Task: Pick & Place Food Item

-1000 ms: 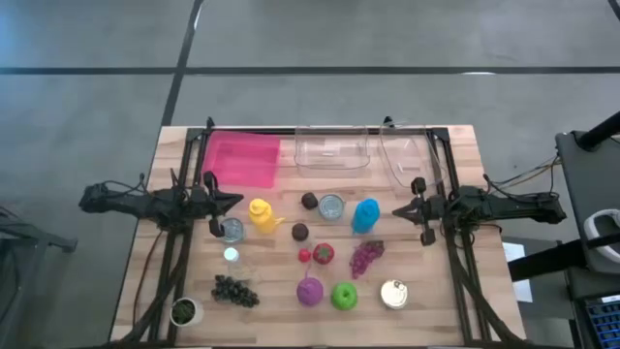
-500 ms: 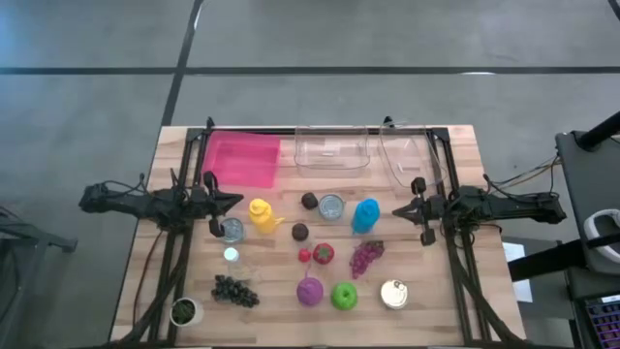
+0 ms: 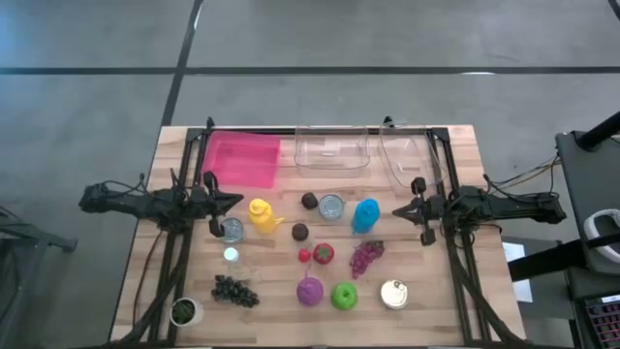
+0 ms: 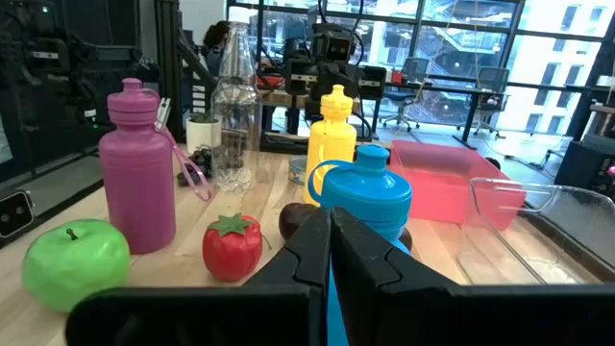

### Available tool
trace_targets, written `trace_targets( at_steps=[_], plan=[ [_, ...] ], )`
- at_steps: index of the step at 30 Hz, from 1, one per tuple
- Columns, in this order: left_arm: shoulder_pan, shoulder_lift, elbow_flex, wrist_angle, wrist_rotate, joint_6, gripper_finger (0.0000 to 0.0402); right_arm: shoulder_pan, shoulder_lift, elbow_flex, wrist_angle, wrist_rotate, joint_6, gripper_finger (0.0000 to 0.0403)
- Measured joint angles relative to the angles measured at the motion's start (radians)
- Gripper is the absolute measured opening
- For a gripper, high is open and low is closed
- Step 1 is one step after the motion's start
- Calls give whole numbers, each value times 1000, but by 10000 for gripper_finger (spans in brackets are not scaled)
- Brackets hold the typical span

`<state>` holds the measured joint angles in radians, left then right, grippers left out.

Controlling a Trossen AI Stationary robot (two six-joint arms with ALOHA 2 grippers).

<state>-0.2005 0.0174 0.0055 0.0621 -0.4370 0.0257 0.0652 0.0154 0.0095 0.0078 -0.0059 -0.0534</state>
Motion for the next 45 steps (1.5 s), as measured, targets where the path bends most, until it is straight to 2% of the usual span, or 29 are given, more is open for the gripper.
trace_targets(
  at_steps=[14,21,27,32,37,45],
  plan=[
    [0,0,0,0,0,0,12,0,0,0,0,0,3,8],
    [0,0,0,0,0,0,12,0,0,0,28,-2,53,8],
    [0,0,0,0,0,0,12,0,0,0,143,-178,19,8],
    [0,0,0,0,0,0,12,0,0,9,291,-185,19,8],
    [0,0,0,0,0,0,12,0,0,122,268,-185,34,8],
    [0,0,0,0,0,0,12,0,0,383,2,-179,35,8]
  ],
)
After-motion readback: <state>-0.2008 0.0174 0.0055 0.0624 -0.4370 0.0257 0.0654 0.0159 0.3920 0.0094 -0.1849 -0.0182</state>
